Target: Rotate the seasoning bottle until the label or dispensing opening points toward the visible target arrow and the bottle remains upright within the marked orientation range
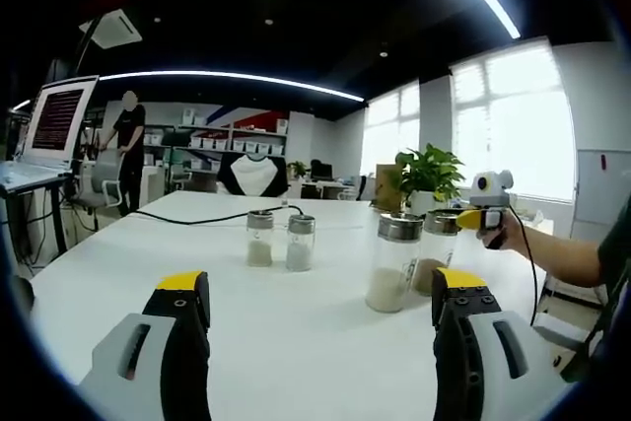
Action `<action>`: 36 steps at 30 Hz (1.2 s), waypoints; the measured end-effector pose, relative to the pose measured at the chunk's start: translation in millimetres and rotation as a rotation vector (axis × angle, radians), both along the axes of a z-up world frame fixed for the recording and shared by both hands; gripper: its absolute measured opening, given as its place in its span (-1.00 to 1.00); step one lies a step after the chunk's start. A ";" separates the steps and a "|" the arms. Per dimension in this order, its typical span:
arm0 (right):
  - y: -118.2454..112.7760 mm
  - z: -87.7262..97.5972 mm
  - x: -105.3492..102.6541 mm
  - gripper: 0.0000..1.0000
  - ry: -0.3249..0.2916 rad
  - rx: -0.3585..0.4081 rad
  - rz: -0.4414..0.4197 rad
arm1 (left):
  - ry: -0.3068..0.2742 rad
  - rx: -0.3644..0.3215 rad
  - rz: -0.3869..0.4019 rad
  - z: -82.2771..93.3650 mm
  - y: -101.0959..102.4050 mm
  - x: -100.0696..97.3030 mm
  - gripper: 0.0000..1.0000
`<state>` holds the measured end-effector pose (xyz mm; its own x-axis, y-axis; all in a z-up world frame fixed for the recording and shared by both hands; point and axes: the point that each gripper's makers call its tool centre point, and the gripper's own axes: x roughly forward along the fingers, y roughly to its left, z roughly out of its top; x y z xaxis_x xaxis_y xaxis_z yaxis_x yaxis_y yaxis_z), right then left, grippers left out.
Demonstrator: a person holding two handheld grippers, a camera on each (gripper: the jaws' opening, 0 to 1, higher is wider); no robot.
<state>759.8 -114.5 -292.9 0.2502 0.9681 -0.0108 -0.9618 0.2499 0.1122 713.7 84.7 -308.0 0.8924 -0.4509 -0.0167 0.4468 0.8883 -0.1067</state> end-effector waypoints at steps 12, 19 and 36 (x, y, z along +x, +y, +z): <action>6.9 -0.8 -6.9 -0.25 -0.027 -0.025 -0.008 | 0.002 0.000 -0.002 -0.5 -1.6 0.4 0.96; 3.4 -1.2 -2.5 -0.25 -0.030 -0.024 -0.029 | 0.002 0.005 0.002 -1.4 -0.9 1.1 0.96; 0.5 -1.3 1.7 -0.16 -0.025 -0.010 -0.063 | 0.000 0.004 -0.001 -0.1 -1.6 -0.1 0.96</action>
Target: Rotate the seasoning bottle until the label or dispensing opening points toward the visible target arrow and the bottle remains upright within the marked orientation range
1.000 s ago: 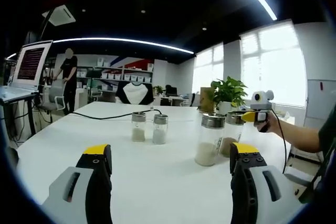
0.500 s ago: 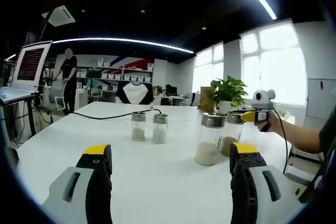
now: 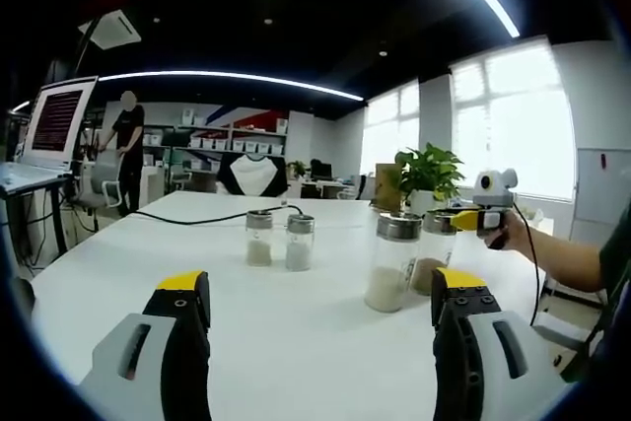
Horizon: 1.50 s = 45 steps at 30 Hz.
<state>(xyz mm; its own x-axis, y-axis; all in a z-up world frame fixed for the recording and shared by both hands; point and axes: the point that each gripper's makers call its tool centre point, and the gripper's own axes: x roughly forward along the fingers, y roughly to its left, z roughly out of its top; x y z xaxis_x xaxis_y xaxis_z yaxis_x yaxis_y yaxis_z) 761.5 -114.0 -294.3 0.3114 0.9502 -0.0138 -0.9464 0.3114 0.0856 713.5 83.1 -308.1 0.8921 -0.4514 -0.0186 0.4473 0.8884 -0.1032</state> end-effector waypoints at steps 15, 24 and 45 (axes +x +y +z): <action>-29.6 0.8 -6.0 0.03 -0.023 -0.019 -0.144 | 0.000 0.001 -0.002 0.4 -1.4 -1.0 0.96; -43.8 3.9 -10.6 0.05 -0.052 -0.051 -0.253 | 0.001 0.005 -0.008 -0.8 -4.6 -2.1 0.96; -59.5 20.2 -35.8 0.22 -0.099 -0.087 -0.612 | 0.005 -0.002 -0.006 -4.4 -1.7 1.0 0.94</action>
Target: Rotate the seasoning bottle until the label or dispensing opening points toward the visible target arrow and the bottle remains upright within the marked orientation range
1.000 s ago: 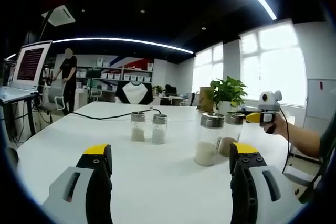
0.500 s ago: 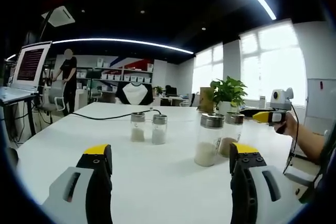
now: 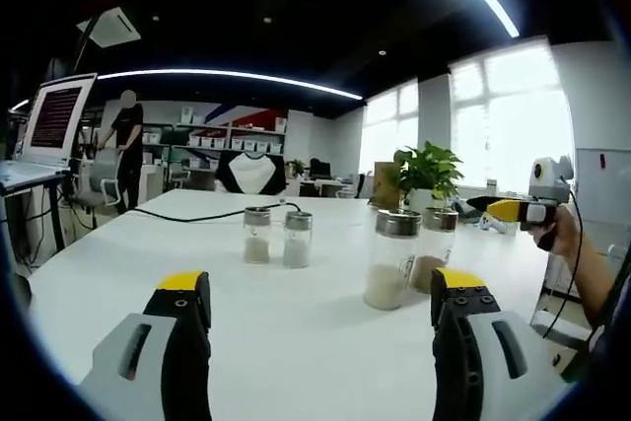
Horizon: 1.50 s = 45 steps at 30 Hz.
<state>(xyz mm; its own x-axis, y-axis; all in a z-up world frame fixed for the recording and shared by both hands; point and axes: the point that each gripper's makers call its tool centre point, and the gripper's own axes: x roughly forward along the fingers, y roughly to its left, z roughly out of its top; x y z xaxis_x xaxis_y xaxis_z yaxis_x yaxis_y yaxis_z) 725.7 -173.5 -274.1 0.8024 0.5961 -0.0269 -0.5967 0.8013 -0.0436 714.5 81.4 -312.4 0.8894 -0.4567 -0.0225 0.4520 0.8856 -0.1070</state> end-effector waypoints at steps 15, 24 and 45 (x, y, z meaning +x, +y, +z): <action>-19.2 -18.2 -21.6 0.70 -0.008 0.040 -0.193 | -0.002 0.016 0.020 -4.0 8.5 4.4 0.94; -25.4 -9.7 -25.5 0.99 -0.035 0.079 -0.252 | -0.019 -0.005 0.031 5.3 3.1 5.9 0.93; -26.6 -17.2 -30.7 0.99 -0.026 0.083 -0.274 | -0.126 -0.024 -0.087 57.4 -17.7 69.5 0.69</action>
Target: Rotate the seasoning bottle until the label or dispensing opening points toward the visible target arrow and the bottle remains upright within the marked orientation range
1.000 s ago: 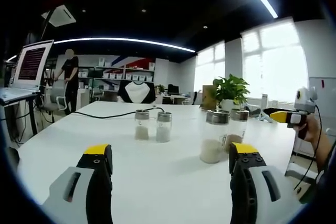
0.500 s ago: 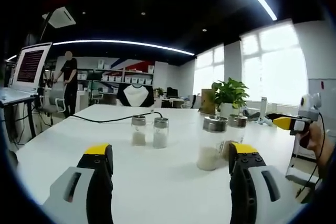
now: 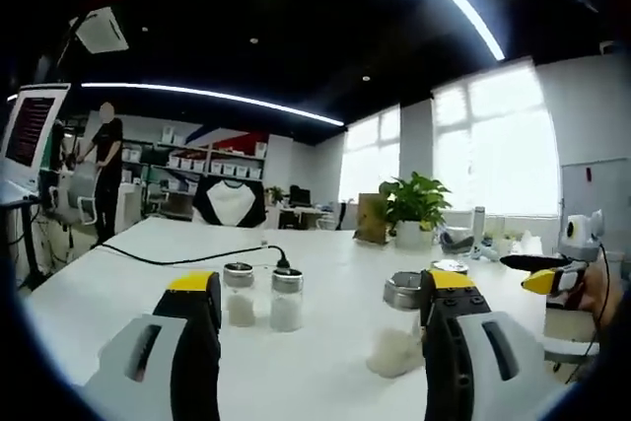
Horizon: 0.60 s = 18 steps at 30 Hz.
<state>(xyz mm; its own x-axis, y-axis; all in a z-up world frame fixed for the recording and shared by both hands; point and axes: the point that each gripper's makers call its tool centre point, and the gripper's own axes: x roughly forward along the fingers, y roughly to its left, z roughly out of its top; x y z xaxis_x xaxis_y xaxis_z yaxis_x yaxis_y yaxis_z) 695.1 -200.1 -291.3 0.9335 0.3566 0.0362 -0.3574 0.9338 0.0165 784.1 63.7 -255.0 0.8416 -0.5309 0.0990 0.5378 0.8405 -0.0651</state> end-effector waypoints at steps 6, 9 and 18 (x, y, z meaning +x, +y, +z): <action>-4.6 0.1 0.1 0.99 0.001 -0.016 -0.025 | -0.008 0.058 0.023 3.7 -6.3 30.5 0.63; -4.1 0.0 -0.4 0.99 0.001 -0.007 -0.025 | 0.001 0.068 0.015 1.2 -15.1 41.8 0.60; -6.0 2.0 -5.6 0.99 -0.002 -0.002 -0.022 | 0.071 0.057 -0.040 -24.8 -33.2 81.0 0.48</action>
